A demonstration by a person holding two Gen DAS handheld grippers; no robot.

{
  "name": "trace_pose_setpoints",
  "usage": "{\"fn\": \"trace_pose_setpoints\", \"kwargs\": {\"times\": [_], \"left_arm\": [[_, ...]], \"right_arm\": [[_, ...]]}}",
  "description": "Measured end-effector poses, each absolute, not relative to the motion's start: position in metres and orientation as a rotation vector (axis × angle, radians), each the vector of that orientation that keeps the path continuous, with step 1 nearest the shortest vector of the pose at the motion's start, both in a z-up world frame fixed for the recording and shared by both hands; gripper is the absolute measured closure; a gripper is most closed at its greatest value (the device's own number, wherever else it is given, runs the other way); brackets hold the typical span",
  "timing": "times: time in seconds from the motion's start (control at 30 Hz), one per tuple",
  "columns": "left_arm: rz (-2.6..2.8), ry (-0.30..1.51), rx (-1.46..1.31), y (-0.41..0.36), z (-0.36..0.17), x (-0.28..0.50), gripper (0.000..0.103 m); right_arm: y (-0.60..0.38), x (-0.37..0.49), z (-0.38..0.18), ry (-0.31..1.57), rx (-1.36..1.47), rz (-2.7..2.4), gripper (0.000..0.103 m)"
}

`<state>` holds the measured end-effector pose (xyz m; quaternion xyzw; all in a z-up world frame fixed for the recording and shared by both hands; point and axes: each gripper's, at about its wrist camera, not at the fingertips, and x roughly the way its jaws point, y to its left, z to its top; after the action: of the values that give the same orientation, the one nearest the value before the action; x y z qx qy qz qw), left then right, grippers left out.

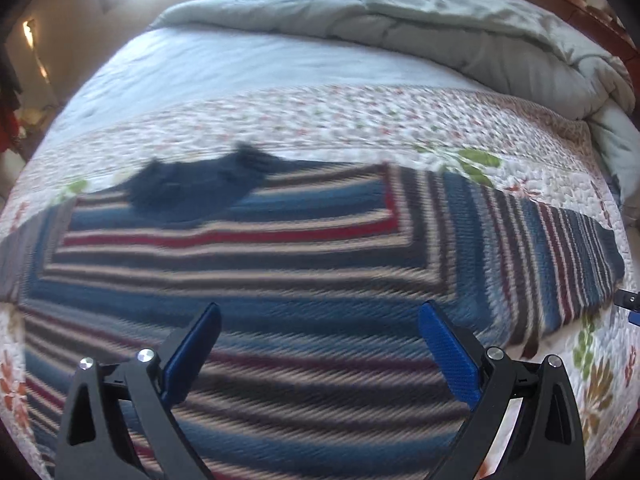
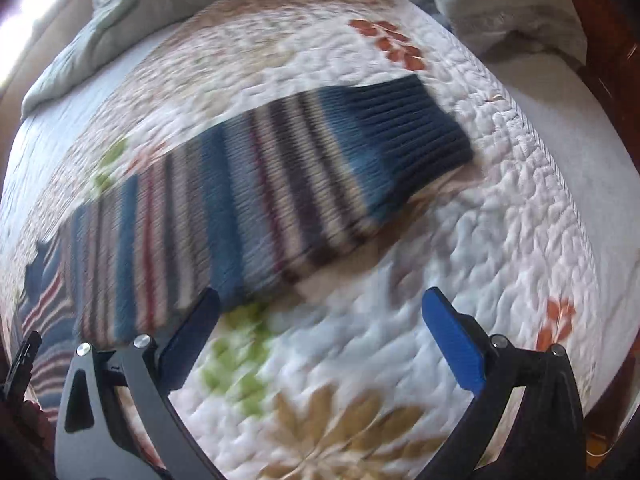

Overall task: Fold small clothes
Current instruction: 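Move the right tool to the sweater sleeve cuff and grasp it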

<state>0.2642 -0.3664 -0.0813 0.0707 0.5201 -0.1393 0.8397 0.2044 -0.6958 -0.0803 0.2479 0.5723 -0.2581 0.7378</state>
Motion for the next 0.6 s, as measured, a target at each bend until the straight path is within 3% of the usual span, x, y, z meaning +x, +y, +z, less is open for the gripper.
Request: {"fn": "trace_pose_setpoints", "kwargs": {"times": [0.3, 0.37, 0.43, 0.47, 0.53, 0.6], "left_arm": [[-0.294, 1.059, 0.213, -0.417, -0.099, 0.266, 0.004], [-0.288, 1.052, 0.230, -0.413, -0.099, 0.265, 0.004], [-0.279, 1.043, 0.250, -0.407, -0.101, 0.266, 0.004], [-0.273, 1.041, 0.256, -0.401, -0.101, 0.267, 0.004], [-0.261, 1.046, 0.254, -0.385, -0.102, 0.268, 0.004], [-0.248, 1.057, 0.244, -0.369, -0.103, 0.270, 0.004]], "right_arm": [[-0.756, 0.201, -0.105, 1.175, 0.717, -0.553, 0.003], [-0.762, 0.201, -0.107, 1.139, 0.759, -0.573, 0.009], [-0.763, 0.203, -0.107, 1.122, 0.742, -0.615, 0.041], [-0.764, 0.204, -0.108, 1.132, 0.722, -0.635, 0.047], [-0.761, 0.207, -0.104, 1.123, 0.702, -0.614, 0.077], [-0.755, 0.207, -0.095, 1.105, 0.727, -0.576, 0.090]]}}
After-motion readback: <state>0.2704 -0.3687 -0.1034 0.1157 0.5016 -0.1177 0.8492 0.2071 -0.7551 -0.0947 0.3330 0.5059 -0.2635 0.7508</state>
